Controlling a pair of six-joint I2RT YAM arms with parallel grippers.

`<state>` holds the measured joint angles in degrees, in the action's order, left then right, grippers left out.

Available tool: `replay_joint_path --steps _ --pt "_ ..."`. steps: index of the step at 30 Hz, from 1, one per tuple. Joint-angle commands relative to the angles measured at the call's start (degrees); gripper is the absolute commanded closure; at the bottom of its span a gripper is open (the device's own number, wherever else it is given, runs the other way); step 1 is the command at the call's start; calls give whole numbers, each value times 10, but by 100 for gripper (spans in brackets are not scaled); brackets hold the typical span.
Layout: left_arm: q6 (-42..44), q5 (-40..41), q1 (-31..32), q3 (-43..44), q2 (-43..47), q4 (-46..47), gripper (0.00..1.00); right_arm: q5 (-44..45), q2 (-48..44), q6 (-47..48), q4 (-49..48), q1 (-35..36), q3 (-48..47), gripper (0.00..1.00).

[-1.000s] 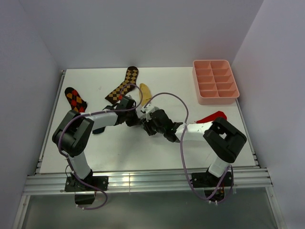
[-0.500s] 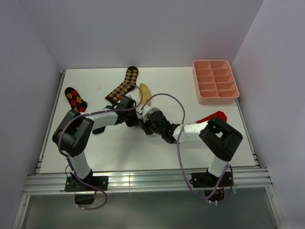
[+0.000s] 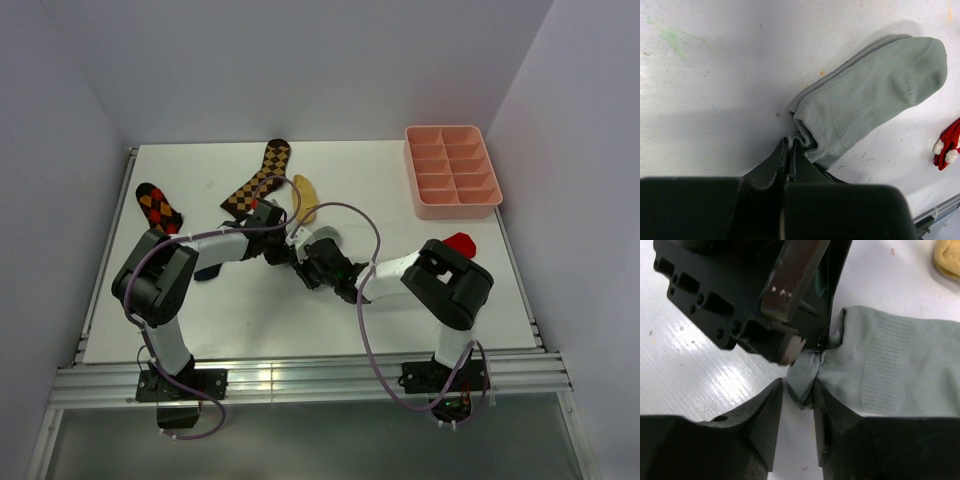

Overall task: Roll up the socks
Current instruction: Roll the sock at the center of the board.

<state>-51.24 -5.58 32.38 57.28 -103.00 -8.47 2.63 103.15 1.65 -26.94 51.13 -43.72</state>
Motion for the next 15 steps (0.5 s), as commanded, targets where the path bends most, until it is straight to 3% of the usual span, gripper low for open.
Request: replay_joint_path --steps 1,6,7,9,11,15 --pt "10 -13 0 16 -7 -4 100 20 17 1 -7 5 -13 64" --pt "8 -14 0 11 -4 -2 100 35 23 -7 4 5 -21 81" --pt "6 -15 0 9 -2 0 100 36 24 -11 8 5 -23 92" --pt "5 -14 0 3 5 6 98 29 22 -16 18 5 -27 100" --pt "6 -8 -1 0 13 9 93 11 18 -44 26 -4 -29 100" --pt "-2 -2 -8 -18 34 27 71 -71 4 -88 49 -38 -35 100"
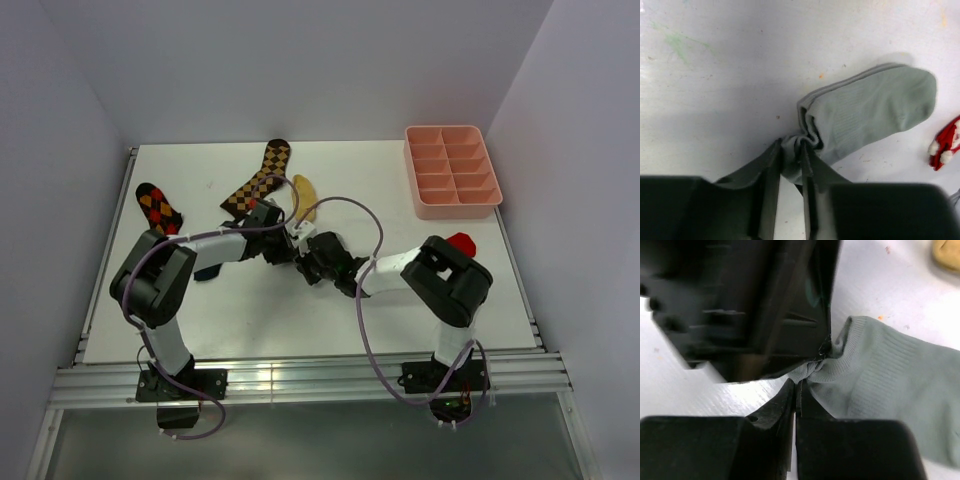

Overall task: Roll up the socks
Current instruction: Roll the sock at the center of the board.

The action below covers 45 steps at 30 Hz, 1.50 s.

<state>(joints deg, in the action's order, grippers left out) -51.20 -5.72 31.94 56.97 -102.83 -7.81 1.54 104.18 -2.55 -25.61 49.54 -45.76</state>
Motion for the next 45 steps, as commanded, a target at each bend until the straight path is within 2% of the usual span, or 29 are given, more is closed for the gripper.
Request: replay_joint_path --steps 1,6,9,15,18,29,34,45 --pt "-6 1 -7 -19 39 26 68 -93 -8 -68 37 -30 -14 100" --pt "-28 8 -21 -62 83 72 47 -225 -6 -148 20 -108 -10 100" --pt "-39 8 -27 -91 107 110 41 -307 9 -201 -9 -145 -5 100" --pt "-40 -11 -27 -124 123 181 41 -460 68 -341 -108 -204 -7 100" --pt "-43 -18 -27 -131 117 207 42 -502 99 -402 -141 -225 -16 100" --pt "-53 -37 -20 -119 53 248 46 -517 142 -479 -151 -248 -22 99" --pt "-54 -41 -14 -116 33 255 48 -508 144 -476 -130 -253 -24 98" --pt "-49 -46 -3 -114 6 264 53 -506 157 -504 -150 -259 -13 96"
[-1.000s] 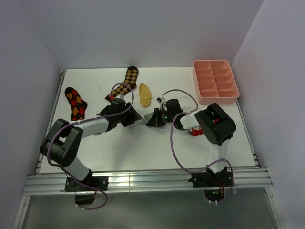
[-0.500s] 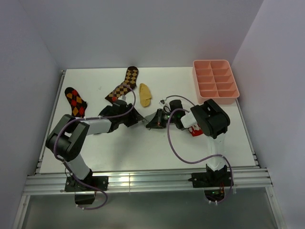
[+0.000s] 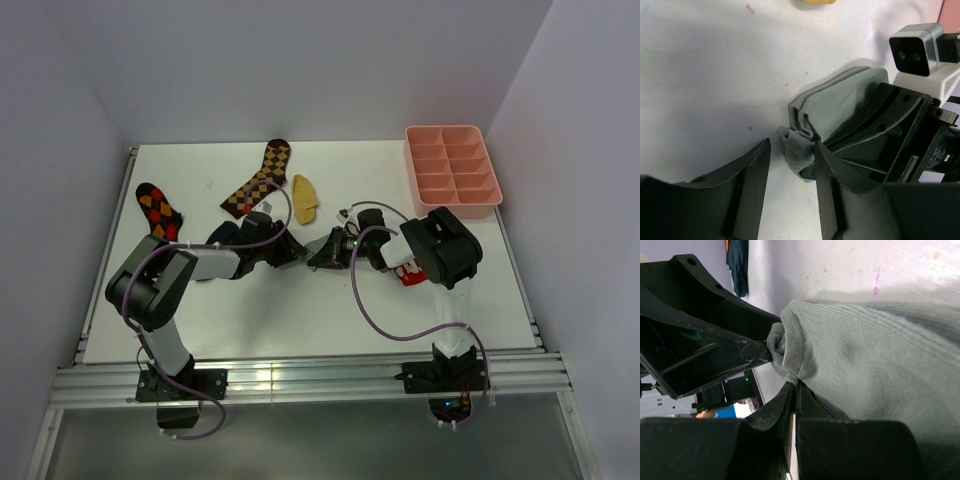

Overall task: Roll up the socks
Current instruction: Roll the sock at the center of the board.

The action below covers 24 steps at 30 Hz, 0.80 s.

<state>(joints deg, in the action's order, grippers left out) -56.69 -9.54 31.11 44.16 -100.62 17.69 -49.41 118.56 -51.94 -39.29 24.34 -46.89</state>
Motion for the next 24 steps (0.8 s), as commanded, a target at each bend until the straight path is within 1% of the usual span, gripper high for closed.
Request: replay_joint_path --steps 1,4,8,9,10,11,12,13,14,16,17,19,20,22,23,24 --pt "6 -7 6 15 -20 10 54 4 12 -10 -13 -8 -2 96" --pt "8 -6 9 17 -29 10 59 6 11 -5 -6 -8 -5 96" --pt "9 -2 11 20 -36 9 68 12 7 3 9 -8 -6 93" --pt "10 -3 13 20 -37 8 73 16 6 10 13 -8 -7 92" --pt "11 -2 13 21 -37 6 76 19 1 16 18 -8 -7 92" --pt "11 -2 12 21 -36 5 82 28 -3 22 36 -7 -8 89" --pt "11 0 13 22 -35 2 91 33 -7 40 46 -8 -10 88" --pt "14 1 14 22 -34 -4 96 37 -11 47 54 -8 -11 86" --pt "16 5 14 24 -32 -6 100 45 -23 54 70 -7 -11 80" --pt "21 8 14 28 -27 -14 100 57 -38 84 89 -4 -12 75" --pt "23 12 15 30 -25 -23 100 63 -59 95 111 -3 -12 69" --pt "30 19 16 36 -16 -34 100 95 -85 138 140 7 -13 66" --pt "32 22 16 38 -13 -50 100 110 -113 154 171 11 -13 61" --pt "39 31 18 46 -3 -64 100 164 -147 198 202 29 -12 59" --pt "43 34 18 50 0 -84 100 188 -162 215 236 37 -13 58" --pt "50 41 18 52 3 -90 100 241 -191 252 252 47 -14 57"
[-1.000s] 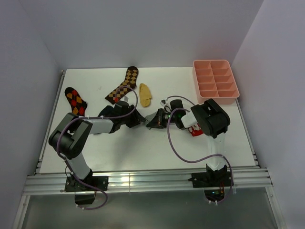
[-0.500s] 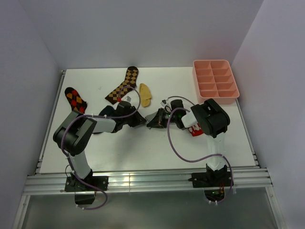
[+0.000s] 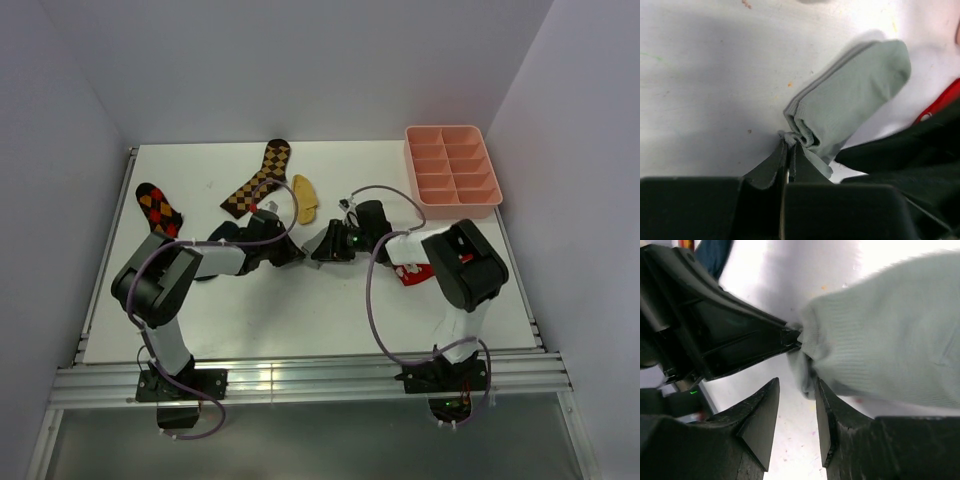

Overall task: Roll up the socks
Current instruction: Roll the sock at the center of the board.

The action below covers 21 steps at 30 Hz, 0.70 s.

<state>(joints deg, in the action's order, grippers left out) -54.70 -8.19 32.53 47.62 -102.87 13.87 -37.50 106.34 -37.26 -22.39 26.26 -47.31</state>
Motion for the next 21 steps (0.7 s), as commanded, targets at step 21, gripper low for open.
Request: replay_joint_path --steps 21 --pt "51 30 13 63 24 -135 100 400 -109 366 5 216 29 57"
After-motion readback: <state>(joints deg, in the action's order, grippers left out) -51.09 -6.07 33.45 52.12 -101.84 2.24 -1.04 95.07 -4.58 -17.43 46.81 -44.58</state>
